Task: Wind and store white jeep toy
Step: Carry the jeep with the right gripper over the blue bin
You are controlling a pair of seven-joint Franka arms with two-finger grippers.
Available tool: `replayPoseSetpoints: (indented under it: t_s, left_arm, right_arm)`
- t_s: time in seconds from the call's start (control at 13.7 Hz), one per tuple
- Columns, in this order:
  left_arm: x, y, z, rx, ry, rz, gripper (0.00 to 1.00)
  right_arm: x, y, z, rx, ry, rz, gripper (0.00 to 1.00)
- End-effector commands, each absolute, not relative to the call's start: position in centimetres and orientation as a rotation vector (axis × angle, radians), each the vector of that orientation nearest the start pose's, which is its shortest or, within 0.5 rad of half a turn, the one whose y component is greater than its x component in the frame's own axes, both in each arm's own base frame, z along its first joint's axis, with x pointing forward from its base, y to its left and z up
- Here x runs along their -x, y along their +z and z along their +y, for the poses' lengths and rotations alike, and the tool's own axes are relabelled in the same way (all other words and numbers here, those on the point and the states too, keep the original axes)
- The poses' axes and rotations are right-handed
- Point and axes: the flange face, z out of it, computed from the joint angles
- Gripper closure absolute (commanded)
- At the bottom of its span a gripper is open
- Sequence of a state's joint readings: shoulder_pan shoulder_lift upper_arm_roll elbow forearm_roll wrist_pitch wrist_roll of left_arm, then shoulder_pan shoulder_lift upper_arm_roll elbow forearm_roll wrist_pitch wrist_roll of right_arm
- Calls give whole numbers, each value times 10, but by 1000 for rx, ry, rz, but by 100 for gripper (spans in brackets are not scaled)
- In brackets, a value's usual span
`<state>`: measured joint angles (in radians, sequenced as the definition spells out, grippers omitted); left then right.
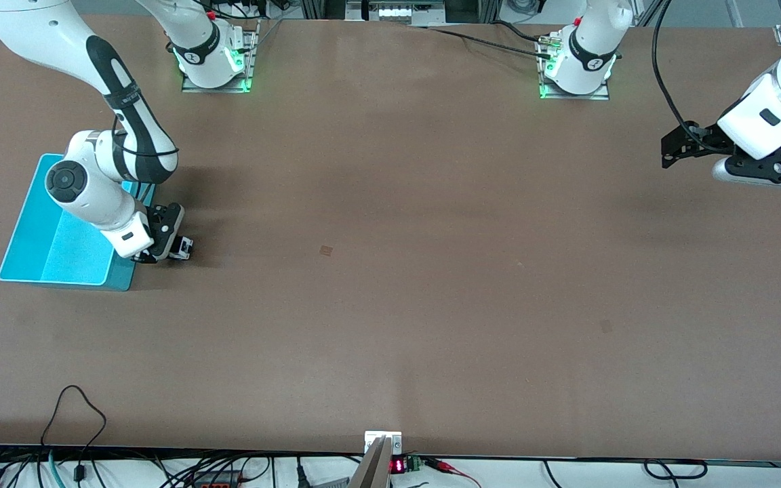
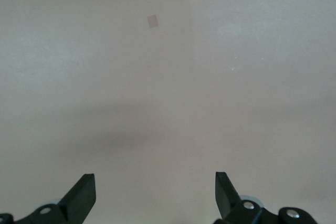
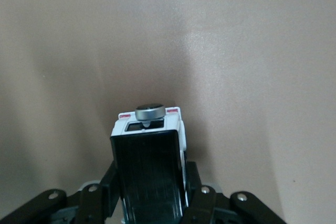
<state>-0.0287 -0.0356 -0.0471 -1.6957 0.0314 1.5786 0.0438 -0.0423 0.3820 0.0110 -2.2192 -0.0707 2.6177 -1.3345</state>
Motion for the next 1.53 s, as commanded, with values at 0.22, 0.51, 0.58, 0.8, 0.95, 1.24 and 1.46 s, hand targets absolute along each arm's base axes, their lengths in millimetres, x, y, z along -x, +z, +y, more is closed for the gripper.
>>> replayPoseSetpoints:
  t_s: [0.22,0.51,0.58,0.8,0.95,1.24,1.46]
  left_arm:
    - [-535,595,-37,3087,132,179,0]
    - [-535,595,-37,3087,132,179,0]
    - [-534,595,-37,3087,129,181,0]
    - [-534,595,-37,3087,129,184,0]
    - [-534,595,-37,3087,132,184,0]
    - [-534,595,-37,3087,134,170,0]
    - [-535,597,-39,3085,126,176,0]
  right_arm:
    - [-575,253,-14,2499,-115,-2057,100]
    - [-613,320,-15,2585,-142,-1917,100]
    - [-618,334,-16,2623,-141,-1862,100]
    - [-614,362,-25,2805,-142,-1560,100]
    - [-607,371,-41,2922,-85,-1300,100]
    - [-589,372,-67,3136,99,-652,100]
    - [-581,368,-87,3212,183,-284,100]
